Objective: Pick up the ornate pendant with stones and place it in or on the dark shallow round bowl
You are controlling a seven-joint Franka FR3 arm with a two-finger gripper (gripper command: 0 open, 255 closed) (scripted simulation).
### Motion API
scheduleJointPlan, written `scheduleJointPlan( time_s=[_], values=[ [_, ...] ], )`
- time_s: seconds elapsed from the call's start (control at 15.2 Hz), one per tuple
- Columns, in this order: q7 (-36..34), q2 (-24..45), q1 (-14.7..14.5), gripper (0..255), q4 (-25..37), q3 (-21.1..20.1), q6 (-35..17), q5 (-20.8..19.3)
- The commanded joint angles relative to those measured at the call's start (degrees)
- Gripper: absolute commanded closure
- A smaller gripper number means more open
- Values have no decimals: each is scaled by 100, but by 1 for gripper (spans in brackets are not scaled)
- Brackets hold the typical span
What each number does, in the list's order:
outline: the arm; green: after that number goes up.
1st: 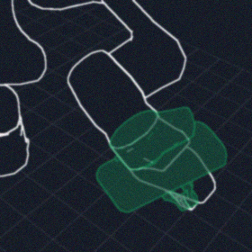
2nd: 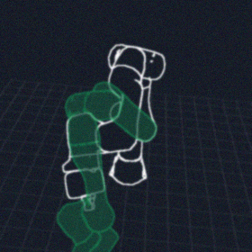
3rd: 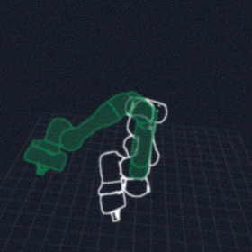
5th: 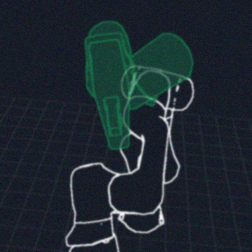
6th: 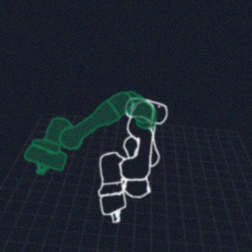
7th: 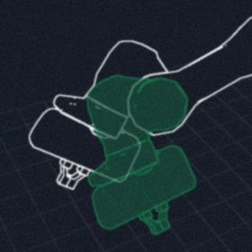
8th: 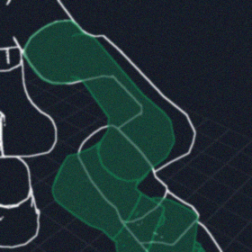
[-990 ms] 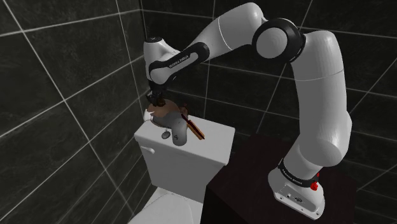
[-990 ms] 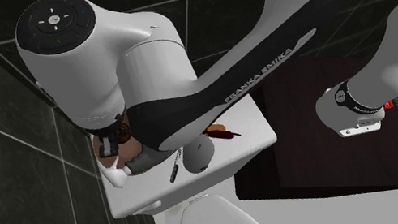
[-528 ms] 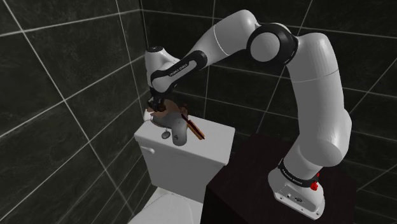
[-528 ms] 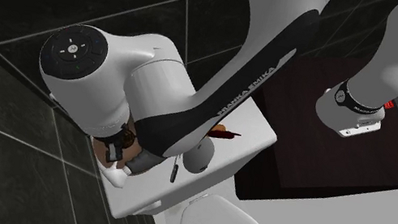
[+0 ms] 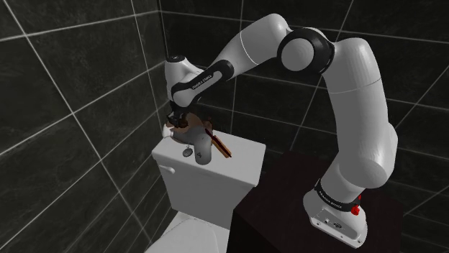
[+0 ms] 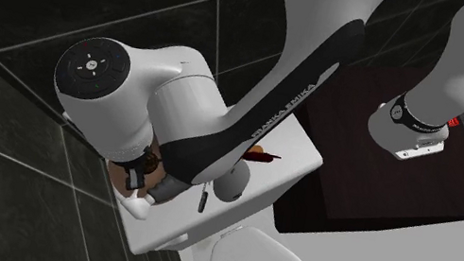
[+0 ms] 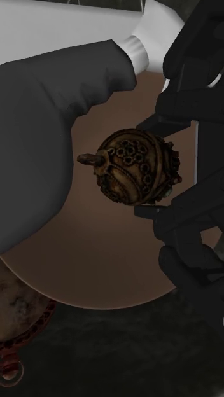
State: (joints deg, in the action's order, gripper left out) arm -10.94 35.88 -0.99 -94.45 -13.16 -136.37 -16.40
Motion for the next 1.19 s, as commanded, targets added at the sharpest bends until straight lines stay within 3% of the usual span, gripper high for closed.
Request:
scheduleJointPlan(
  time_s=[0.0, 0.07, 0.4, 0.66, 1.12],
  values=[
    [0, 0, 0, 255, 0, 0, -1, 0],
    [0, 0, 0, 0, 0, 0, -1, 0],
    [0, 0, 0, 0, -1, 0, -1, 0],
    [87, -516, 64, 0, -74, -118, 434, 154],
    [88, -516, 64, 0, -74, -118, 434, 155]
  ],
)
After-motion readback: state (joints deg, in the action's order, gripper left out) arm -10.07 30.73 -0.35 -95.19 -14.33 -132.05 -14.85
